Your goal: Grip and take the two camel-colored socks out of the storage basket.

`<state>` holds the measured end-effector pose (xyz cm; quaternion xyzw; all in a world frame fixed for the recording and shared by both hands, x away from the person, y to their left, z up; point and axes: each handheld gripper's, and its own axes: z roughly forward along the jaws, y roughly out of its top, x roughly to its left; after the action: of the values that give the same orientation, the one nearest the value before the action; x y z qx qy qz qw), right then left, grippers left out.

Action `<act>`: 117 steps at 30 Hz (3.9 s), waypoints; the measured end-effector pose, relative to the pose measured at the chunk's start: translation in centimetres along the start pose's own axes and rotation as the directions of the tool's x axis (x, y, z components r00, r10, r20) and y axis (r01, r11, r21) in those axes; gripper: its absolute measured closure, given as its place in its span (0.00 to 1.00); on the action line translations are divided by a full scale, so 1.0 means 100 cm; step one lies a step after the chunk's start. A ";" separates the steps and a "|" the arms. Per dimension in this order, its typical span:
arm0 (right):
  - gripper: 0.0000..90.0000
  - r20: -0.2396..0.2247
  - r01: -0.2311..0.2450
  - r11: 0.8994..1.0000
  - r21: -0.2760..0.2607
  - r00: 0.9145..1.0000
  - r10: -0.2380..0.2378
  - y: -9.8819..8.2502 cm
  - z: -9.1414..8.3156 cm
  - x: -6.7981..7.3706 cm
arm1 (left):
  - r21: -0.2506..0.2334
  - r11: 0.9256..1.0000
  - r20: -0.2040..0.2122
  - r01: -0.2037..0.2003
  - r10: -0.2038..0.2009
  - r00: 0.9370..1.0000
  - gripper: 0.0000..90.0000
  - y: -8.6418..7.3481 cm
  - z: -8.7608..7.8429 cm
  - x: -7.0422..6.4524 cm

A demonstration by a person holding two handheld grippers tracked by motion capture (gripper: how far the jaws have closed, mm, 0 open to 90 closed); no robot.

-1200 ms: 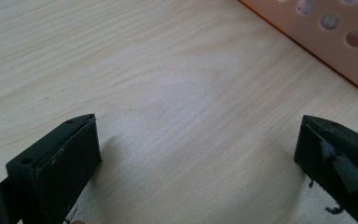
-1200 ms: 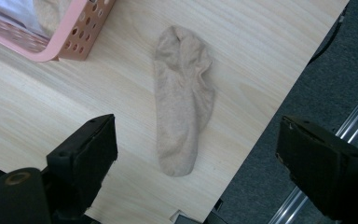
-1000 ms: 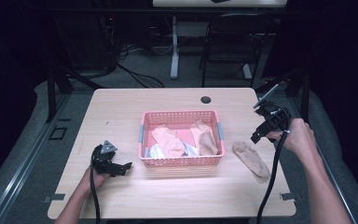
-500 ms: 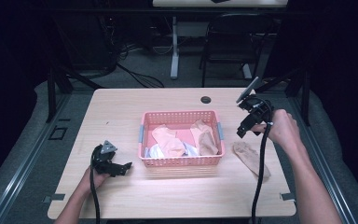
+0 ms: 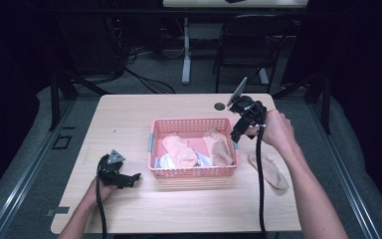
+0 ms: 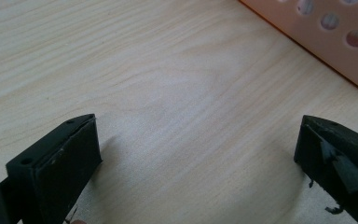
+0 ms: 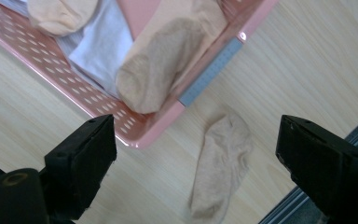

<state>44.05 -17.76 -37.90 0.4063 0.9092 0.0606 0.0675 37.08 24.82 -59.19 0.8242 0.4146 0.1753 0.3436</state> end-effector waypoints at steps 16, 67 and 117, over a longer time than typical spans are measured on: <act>0.14 -0.013 0.048 0.999 -0.001 0.999 -0.048 0.025 0.009 0.017 | 0.000 1.000 0.001 -0.001 0.001 1.000 0.00 0.000 0.000 0.000; 0.74 -0.042 -0.055 0.998 -0.006 0.998 0.054 -0.001 0.123 0.033 | 0.000 1.000 0.000 0.000 0.000 1.000 0.00 0.000 0.000 0.000; 0.95 0.007 0.046 0.999 -0.011 0.999 -0.046 0.024 0.022 0.035 | 0.000 1.000 0.000 -0.001 0.001 1.000 0.00 0.000 0.000 0.000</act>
<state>43.84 -13.46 -39.96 0.3853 0.9177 0.0626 0.0743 37.08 24.82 -59.19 0.8244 0.4143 0.1751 0.3435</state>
